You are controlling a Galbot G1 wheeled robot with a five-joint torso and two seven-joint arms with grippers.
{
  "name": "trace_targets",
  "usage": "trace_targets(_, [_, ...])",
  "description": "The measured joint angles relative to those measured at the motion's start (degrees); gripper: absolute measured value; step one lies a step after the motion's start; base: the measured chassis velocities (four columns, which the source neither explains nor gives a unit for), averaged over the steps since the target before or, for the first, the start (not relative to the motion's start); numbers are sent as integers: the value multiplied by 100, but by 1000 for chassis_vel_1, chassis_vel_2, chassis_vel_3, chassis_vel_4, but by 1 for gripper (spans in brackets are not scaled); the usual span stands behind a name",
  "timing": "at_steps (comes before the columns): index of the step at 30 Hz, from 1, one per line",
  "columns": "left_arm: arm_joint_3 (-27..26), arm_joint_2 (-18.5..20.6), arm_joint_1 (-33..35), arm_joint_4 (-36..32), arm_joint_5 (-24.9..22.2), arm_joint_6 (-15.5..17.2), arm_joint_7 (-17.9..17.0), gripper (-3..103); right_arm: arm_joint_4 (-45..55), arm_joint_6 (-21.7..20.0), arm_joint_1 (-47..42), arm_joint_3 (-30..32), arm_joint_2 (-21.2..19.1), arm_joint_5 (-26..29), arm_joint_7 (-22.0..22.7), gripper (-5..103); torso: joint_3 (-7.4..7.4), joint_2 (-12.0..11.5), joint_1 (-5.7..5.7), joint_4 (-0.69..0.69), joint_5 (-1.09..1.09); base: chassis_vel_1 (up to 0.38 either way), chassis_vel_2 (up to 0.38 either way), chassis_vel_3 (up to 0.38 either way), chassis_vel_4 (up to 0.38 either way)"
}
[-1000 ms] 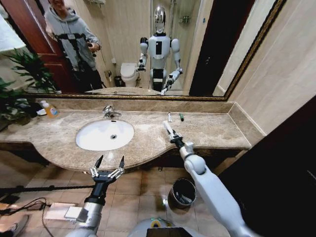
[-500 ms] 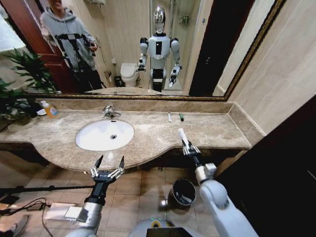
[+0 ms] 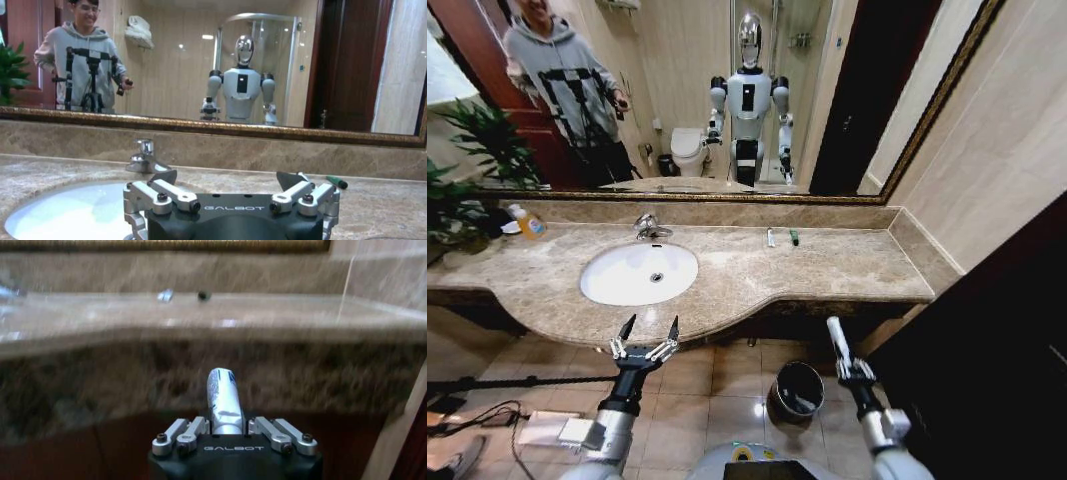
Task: Pick up the trash from the sink and place it in the trash bin.
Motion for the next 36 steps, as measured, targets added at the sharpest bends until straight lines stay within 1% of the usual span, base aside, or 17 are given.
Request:
trace_targets(2, [0,0,0,0,0,0,0,100,-141,-89,45,-64,63,2,-67,25,0,0,0,0,1,0,0,0,0])
trace_targets(3, [0,0,0,0,0,0,0,100,-256,-247,94,-113,90,52,-172,25,0,0,0,0,2,0,0,0,0])
trace_targets(7, [0,0,0,0,0,0,0,100,-1087,-1213,597,-273,-5,219,-775,25,1,0,0,0,0,0,0,0,0])
trace_targets(8, [0,0,0,0,0,0,0,100,-1087,-1213,597,-273,-5,219,-775,25,1,0,0,0,0,0,0,0,0])
trace_targets(10, [0,0,0,0,0,0,1,100,-1592,-1533,1013,-312,-14,112,-909,25,1,-1,0,0,1,0,0,0,0])
trace_targets(11, [0,0,0,0,0,0,1,100,-1592,-1533,1013,-312,-14,112,-909,25,1,-1,0,0,1,0,0,0,0])
trace_targets(14, [-1,-1,0,0,0,0,-1,100,-2633,-1902,1889,-399,-7,-183,-1036,25,1,-1,2,3,0,0,0,0,0])
trace_targets(15, [-1,-1,0,0,0,0,-1,100,-2633,-1902,1889,-399,-7,-183,-1036,25,1,-1,2,3,0,0,0,0,0])
trace_targets(17, [0,0,0,0,0,0,1,100,-3332,-2071,2325,-535,-6,-232,-992,25,1,-1,2,1,1,0,0,0,0])
trace_targets(18, [0,0,0,0,0,0,1,100,-3332,-2071,2325,-535,-6,-232,-992,25,1,-1,2,1,1,0,0,0,0])
trace_targets(21, [0,0,0,0,0,0,0,100,-4148,-2149,2773,-768,-76,-288,-958,25,1,-1,1,0,-1,0,0,0,0])
trace_targets(22, [0,0,0,0,0,0,0,100,-4148,-2149,2773,-768,-76,-288,-958,25,1,-1,1,0,-1,0,0,0,0])
trace_targets(25, [-1,0,0,0,0,0,0,100,-4988,-2095,3308,-823,33,-574,-918,25,1,-1,1,1,1,0,0,0,0])
trace_targets(31, [0,0,0,0,0,0,0,100,-5799,-2028,3853,-898,133,-811,-907,25,1,-1,1,1,0,0,0,0,0])
trace_targets(33, [0,0,0,0,0,0,0,100,-6364,-1865,4186,-885,190,-995,-912,25,1,-1,1,0,0,0,0,0,0])
trace_targets(35, [-1,1,0,0,0,0,0,100,-7004,-1423,4507,-764,279,-1378,-856,25,1,-1,1,0,1,0,0,0,0])
trace_targets(36, [-1,1,0,0,0,0,0,100,-7004,-1423,4507,-764,279,-1378,-856,25,1,-1,1,0,1,0,0,0,0])
